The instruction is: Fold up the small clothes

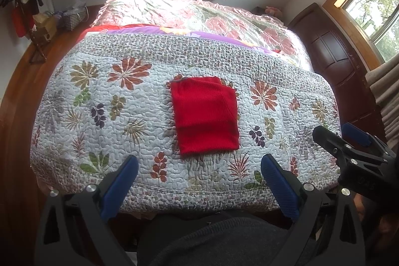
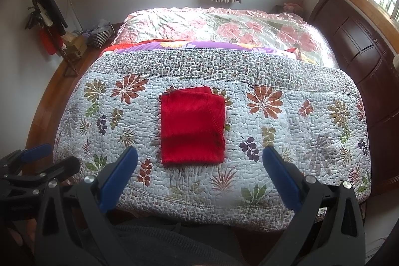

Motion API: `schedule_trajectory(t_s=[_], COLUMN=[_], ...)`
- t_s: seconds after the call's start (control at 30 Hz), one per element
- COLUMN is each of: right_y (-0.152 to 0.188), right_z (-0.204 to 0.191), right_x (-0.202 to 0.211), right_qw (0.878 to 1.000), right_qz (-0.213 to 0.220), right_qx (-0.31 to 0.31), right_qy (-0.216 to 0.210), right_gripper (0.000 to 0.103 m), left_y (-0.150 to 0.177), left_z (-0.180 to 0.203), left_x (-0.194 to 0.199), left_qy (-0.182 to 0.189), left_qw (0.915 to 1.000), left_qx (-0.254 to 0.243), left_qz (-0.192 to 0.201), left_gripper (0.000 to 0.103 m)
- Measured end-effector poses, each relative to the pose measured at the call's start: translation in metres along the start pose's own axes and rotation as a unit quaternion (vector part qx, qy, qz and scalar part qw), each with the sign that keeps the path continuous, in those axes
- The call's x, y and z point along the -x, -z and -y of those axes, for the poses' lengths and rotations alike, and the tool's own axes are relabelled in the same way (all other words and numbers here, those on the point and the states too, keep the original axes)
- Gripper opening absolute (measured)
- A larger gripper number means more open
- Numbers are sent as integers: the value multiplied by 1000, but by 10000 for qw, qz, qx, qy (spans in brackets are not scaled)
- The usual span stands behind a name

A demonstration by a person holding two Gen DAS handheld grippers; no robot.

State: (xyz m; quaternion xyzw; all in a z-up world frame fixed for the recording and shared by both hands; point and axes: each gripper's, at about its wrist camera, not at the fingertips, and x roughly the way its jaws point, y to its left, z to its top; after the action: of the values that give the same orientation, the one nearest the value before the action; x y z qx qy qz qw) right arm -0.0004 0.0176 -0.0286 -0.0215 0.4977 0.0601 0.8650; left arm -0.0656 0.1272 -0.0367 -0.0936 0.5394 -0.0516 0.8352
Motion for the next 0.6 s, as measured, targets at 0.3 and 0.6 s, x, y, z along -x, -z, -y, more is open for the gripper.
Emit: schedule_trajectory(t_s=[0.3,0.6], right_y=[-2,-6], right_z=[-1,-3], right_x=[0,-2], right_qw=[10000,10000], right_qz=[-1,-14], right_qx=[23,61], right_qy=[1,9], right_gripper=[100,100], left_y=[-3,-7], left_z=[-1,-2], left_x=[-2,-5], left_qy=[-8,-32], left_qw=[10000,10000], left_qx=[-20,-69], left_qz=[-11,-28], left_gripper=[99,99])
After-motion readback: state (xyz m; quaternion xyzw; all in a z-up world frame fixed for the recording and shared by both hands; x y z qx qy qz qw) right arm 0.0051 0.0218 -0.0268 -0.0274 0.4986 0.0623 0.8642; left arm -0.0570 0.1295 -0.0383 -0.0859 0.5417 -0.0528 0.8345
